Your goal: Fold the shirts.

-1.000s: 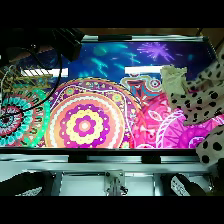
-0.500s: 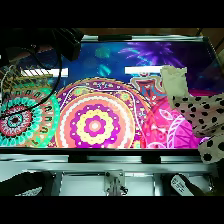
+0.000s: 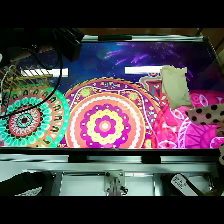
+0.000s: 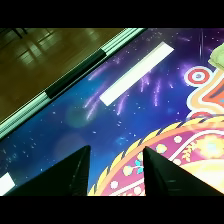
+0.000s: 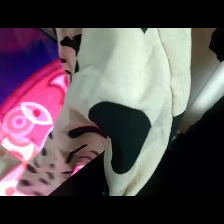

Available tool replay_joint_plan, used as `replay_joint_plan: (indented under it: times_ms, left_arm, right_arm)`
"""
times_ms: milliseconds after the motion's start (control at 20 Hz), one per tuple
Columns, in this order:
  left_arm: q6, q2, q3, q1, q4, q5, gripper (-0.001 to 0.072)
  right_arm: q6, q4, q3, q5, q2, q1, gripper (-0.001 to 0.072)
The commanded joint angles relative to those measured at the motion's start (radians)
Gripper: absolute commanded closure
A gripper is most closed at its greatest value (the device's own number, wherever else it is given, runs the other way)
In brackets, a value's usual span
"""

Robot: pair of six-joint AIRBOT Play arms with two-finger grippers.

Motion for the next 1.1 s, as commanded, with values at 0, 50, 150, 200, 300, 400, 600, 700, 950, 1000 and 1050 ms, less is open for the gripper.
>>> replay_joint_plan:
  times_ms: [0,50,150,200,300,400,600,700,950,1000,1050]
  left_arm:
    - [-0.022,-0.013,0.001,0.0,-0.001,0.018,0.0289]
    - [-0.071,-0.021,0.001,0.0,-0.001,0.033,0.0288]
    - [-0.156,-0.035,0.001,0.0,-0.027,0.059,0.0288]
    - [-0.171,-0.041,0.001,0.0,-0.053,0.074,0.0287]
    - [-0.177,-0.048,0.001,0.0,-0.105,0.143,0.0286]
    - [-0.177,-0.044,0.001,-0.001,-0.108,0.249,0.0286]
    - [-0.113,-0.037,0.001,-0.002,-0.106,0.389,0.0286]
    - [-0.113,-0.037,0.001,-0.004,-0.107,0.387,0.0286]
    - [-0.099,-0.047,0.001,-0.035,-0.11,0.372,0.0284]
    - [-0.055,-0.053,0.001,-0.042,-0.11,0.372,0.0284]
    - [-0.014,-0.061,0.001,-0.045,-0.11,0.372,0.0283]
  right_arm:
    - [-0.058,0.213,-0.003,0.017,-0.012,-0.003,0.0642]
    - [-0.071,0.3,-0.003,0.008,-0.014,0.016,0.0642]
    - [-0.107,0.474,-0.005,-0.027,-0.015,0.095,0.0642]
    - [-0.113,0.525,-0.005,-0.053,-0.015,0.153,0.0642]
    - [-0.114,0.555,-0.005,-0.096,-0.015,0.313,0.0642]
    - [-0.117,0.547,-0.011,-0.113,-0.015,0.489,0.0642]
    - [-0.119,0.541,-0.048,-0.115,-0.03,0.756,0.0641]
    - [-0.123,0.502,-0.049,-0.116,-0.058,0.842,0.0642]
    - [-0.188,0.411,-0.049,-0.115,-0.139,1.003,0.0641]
    - [-0.209,0.408,-0.049,-0.115,-0.152,1.03,0.0642]
    - [-0.227,0.405,-0.049,-0.113,-0.162,1.054,0.0641]
